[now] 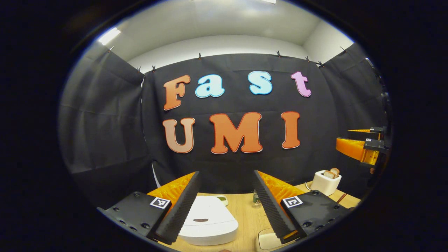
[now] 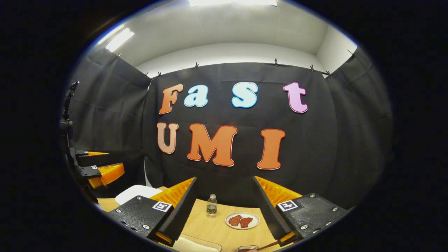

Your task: Close the left gripper, press the button to open the rice cooker; take a wooden spoon from the chopstick holder with the right hand, scoop a spoonful of rice and pour it into the rice cooker, then put the wooden spoon back into the chopstick holder.

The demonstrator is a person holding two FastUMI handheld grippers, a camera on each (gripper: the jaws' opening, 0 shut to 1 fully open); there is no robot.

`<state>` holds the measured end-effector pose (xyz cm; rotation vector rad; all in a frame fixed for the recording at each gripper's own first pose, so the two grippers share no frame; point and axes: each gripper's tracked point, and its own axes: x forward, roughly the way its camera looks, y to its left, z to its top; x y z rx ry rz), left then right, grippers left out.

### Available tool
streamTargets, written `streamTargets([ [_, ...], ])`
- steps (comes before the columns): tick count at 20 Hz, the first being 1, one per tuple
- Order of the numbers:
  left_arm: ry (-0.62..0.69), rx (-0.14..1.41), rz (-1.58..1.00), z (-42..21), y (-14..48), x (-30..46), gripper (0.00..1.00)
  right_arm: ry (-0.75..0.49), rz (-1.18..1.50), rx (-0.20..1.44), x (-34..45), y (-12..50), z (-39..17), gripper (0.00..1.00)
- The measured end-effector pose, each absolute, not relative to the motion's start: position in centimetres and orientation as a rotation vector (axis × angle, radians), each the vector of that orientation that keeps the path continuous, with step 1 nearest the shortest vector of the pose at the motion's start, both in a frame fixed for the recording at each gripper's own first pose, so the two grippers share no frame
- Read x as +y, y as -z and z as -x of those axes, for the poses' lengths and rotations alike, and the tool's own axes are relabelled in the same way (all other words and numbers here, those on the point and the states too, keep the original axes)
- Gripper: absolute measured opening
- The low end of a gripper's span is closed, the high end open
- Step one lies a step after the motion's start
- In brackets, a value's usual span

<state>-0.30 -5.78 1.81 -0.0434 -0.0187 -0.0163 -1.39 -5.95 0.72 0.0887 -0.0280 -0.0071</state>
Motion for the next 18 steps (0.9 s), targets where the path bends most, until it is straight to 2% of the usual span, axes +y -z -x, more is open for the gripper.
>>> streamTargets([
  [2, 0.011, -0.016, 0.041, 0.0, -1.7, -5.6, 1.0, 0.037, -0.083, -0.049, -6.6, -1.3, 1.2, 0.94],
  [3, 0.01, -0.017, 0.045, -0.1, -1.7, -5.5, 0.96, 0.047, -0.087, -0.05, -6.7, -1.3, 1.0, 0.94],
  [5, -0.013, -0.02, 0.054, -0.3, -1.6, -4.7, 1.0, 0.051, -0.091, -0.047, -6.7, -1.2, 0.8, 0.94],
  [6, -0.026, -0.018, 0.054, -0.3, -1.5, -4.1, 0.96, 0.052, -0.089, -0.047, -6.8, -1.1, 0.8, 0.94],
  [8, -0.035, -0.02, 0.073, -0.6, -1.4, -2.8, 0.96, 0.064, -0.067, -0.045, -7.2, -0.8, 1.0, 0.94],
  [9, -0.049, -0.012, 0.088, -1.0, -1.0, -1.8, 1.0, 0.074, -0.055, -0.044, -7.5, -0.7, 0.9, 0.94],
  [10, -0.067, 0.003, 0.099, -1.3, -0.6, -0.6, 0.96, 0.08, -0.055, -0.038, -7.6, -0.5, 0.9, 0.94],
  [11, -0.081, 0.026, 0.109, -1.6, 0.0, 0.5, 1.0, 0.084, -0.065, -0.029, -7.6, -0.2, 1.0, 0.94],
  [18, -0.089, 0.197, 0.145, -5.2, 4.5, 3.9, 0.95, 0.183, -0.037, 0.028, -10.3, 2.0, 2.5, 0.94],
])
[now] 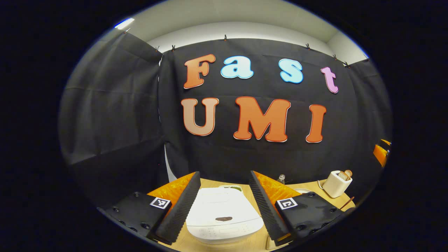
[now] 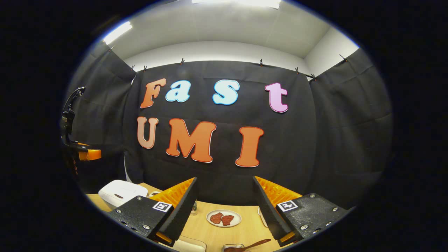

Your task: Close the left gripper, press the button to open the rice cooker; take a wooden spoon from the chopstick holder with the right hand, scoop a spoonful of rice and pour it into the rice cooker, then put the wooden spoon back into the chopstick holder.

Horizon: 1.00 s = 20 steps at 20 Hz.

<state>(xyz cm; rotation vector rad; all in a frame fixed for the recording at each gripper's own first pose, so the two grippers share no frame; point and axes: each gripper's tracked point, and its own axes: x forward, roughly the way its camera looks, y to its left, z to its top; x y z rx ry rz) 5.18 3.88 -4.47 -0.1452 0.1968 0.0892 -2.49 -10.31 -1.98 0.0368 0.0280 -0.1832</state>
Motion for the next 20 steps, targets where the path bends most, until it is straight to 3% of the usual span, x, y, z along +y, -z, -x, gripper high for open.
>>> streamTargets([
  [4, -0.06, 0.385, 0.236, -6.9, 8.5, 3.6, 0.07, 0.237, -0.026, 0.053, -11.8, 2.8, 4.2, 0.94],
  [9, 0.003, 0.696, 0.379, -8.1, 15.7, 1.1, 0.05, 0.336, -0.024, 0.096, -14.3, 4.0, 6.5, 0.94],
  [10, 0.009, 0.749, 0.389, -8.3, 17.0, 1.1, 0.01, 0.359, -0.019, 0.104, -14.8, 4.3, 7.0, 0.94],
  [13, -0.001, 0.897, 0.409, -8.9, 20.6, 1.9, 0.05, 0.423, -0.019, 0.132, -16.1, 5.0, 8.4, 0.94],
  [20, -0.015, 1.141, 0.545, -9.0, 26.5, 0.5, 0.05, 0.54, -0.008, 0.176, -18.2, 6.2, 11.3, 0.94],
])
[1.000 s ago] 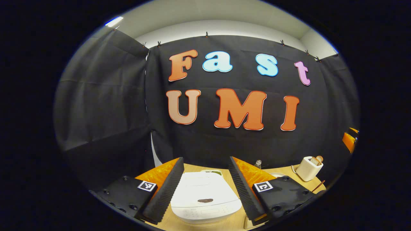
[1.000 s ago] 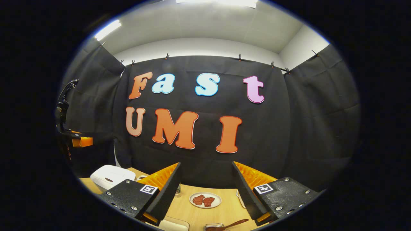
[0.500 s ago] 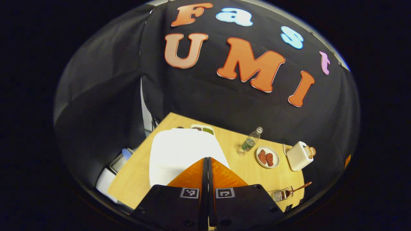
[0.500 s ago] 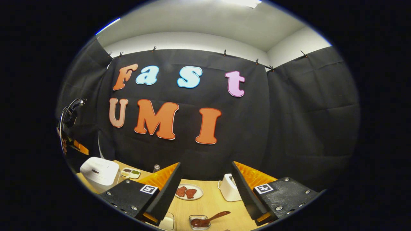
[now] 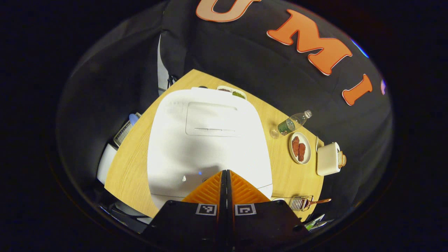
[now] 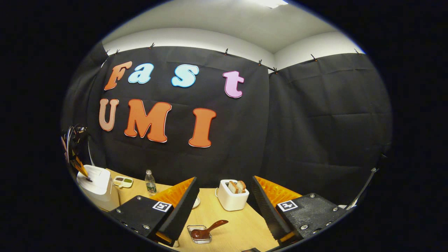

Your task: Close the left gripper, press the button to open the rice cooker; take a wooden spoon from the chopstick holder with the right hand, scoop a spoonful of rice and pour it into the rice cooker, then put the wooden spoon back into the chopstick holder.

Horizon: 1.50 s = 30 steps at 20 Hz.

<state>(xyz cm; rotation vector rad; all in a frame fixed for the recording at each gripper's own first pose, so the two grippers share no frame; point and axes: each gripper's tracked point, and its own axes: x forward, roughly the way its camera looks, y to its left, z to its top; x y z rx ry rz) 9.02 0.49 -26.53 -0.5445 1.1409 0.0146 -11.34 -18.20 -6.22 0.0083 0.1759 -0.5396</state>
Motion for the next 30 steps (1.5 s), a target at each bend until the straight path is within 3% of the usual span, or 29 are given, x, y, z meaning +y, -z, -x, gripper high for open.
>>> streamTargets([
  [9, -0.031, 1.103, 0.472, -8.6, 27.3, -0.1, 0.05, 0.569, -0.036, 0.21, -18.8, 8.3, 11.4, 0.94],
  [12, -0.039, 0.95, 0.431, -9.6, 23.9, 0.6, 0.05, 0.561, -0.037, 0.237, -19.0, 9.7, 11.0, 0.94],
  [16, -0.089, 0.588, 0.341, -13.1, 15.8, 3.0, 0.02, 0.522, -0.083, 0.3, -18.6, 12.6, 10.1, 0.94],
  [18, -0.123, 0.45, 0.307, -13.1, 11.7, 4.4, 0.05, 0.49, -0.089, 0.347, -18.0, 14.1, 9.9, 0.94],
  [26, -0.173, 0.296, 0.168, -8.3, 7.2, 4.0, 0.05, 0.362, -0.197, 0.469, -16.2, 18.6, 9.0, 0.95],
  [27, -0.169, 0.277, 0.143, -7.6, 6.8, 3.5, 0.08, 0.351, -0.227, 0.489, -16.2, 19.5, 9.0, 0.95],
  [28, -0.165, 0.262, 0.119, -6.9, 6.3, 3.0, 0.19, 0.343, -0.259, 0.513, -16.0, 20.5, 9.0, 0.95],
  [29, -0.159, 0.245, 0.096, -6.2, 5.8, 2.5, 0.39, 0.333, -0.291, 0.538, -15.9, 21.4, 8.9, 0.95],
  [30, -0.152, 0.225, 0.075, -5.5, 5.4, 1.9, 0.47, 0.332, -0.32, 0.558, -15.9, 22.4, 8.9, 0.95],
])
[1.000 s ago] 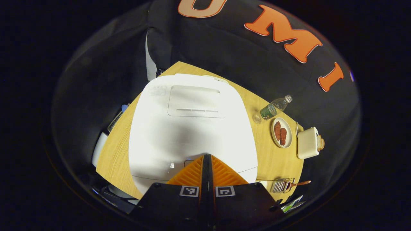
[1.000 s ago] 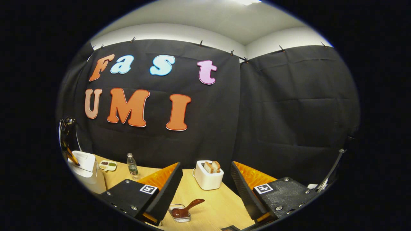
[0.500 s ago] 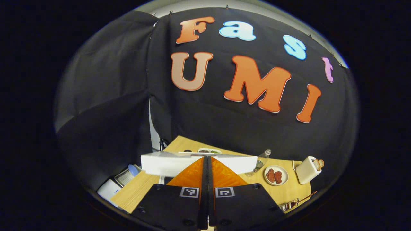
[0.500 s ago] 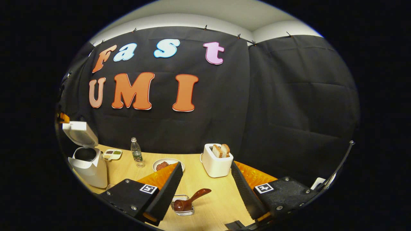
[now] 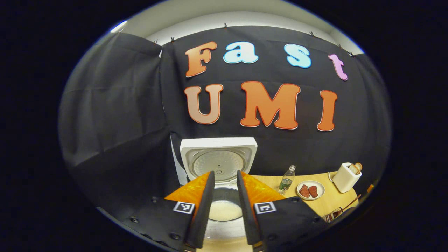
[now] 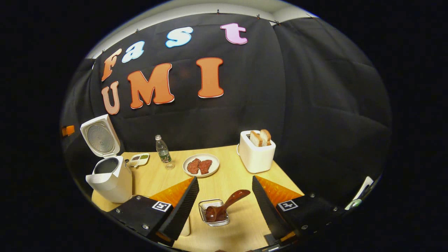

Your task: Close the left gripper, press the button to open the rice cooker; take a wooden spoon from the chopstick holder with the right hand, scoop a spoonful of rice and pour it into the rice cooker, then put the wooden spoon back into the chopstick holder.

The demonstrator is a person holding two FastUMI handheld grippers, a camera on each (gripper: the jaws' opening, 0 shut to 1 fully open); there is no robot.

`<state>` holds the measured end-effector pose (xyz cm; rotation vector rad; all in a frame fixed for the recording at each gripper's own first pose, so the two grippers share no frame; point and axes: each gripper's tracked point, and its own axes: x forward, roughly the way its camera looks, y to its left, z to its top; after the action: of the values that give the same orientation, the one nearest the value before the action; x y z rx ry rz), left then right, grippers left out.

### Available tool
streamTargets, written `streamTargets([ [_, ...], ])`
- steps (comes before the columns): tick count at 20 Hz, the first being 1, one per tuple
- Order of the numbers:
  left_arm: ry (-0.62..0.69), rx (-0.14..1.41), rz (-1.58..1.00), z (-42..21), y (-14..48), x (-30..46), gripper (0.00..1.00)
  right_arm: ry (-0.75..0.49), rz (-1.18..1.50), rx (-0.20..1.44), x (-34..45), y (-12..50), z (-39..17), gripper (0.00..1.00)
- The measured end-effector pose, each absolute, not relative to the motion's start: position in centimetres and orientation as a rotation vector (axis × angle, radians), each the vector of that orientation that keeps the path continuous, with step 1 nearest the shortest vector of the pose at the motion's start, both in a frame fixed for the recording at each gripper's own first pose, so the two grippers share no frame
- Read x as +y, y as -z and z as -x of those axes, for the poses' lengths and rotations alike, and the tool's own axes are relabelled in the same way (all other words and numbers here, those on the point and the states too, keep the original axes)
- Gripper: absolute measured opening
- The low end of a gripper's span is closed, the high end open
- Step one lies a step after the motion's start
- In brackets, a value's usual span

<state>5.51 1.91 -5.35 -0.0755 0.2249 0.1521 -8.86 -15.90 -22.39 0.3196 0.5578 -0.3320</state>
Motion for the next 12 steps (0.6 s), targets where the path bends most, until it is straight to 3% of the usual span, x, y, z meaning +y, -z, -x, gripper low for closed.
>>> streamTargets([
  [1, -0.151, 0.209, 0.055, -4.8, 5.1, 1.4, 0.64, 0.33, -0.352, 0.579, -15.9, 23.5, 8.8, 0.95],
  [7, -0.178, 0.213, 0.0, -0.3, 5.7, -0.8, 1.0, 0.324, -0.503, 0.717, -15.5, 30.2, 8.4, 0.93],
  [8, -0.189, 0.22, 0.003, 0.4, 6.0, -1.0, 0.94, 0.317, -0.544, 0.735, -15.0, 31.2, 8.4, 0.93],
  [9, -0.202, 0.225, 0.008, 1.2, 6.0, -1.0, 1.0, 0.31, -0.582, 0.747, -14.5, 32.2, 7.7, 0.93],
  [12, -0.243, 0.248, 0.032, 3.5, 6.8, -1.1, 1.0, 0.295, -0.627, 0.789, -13.3, 34.8, 6.7, 0.93],
])
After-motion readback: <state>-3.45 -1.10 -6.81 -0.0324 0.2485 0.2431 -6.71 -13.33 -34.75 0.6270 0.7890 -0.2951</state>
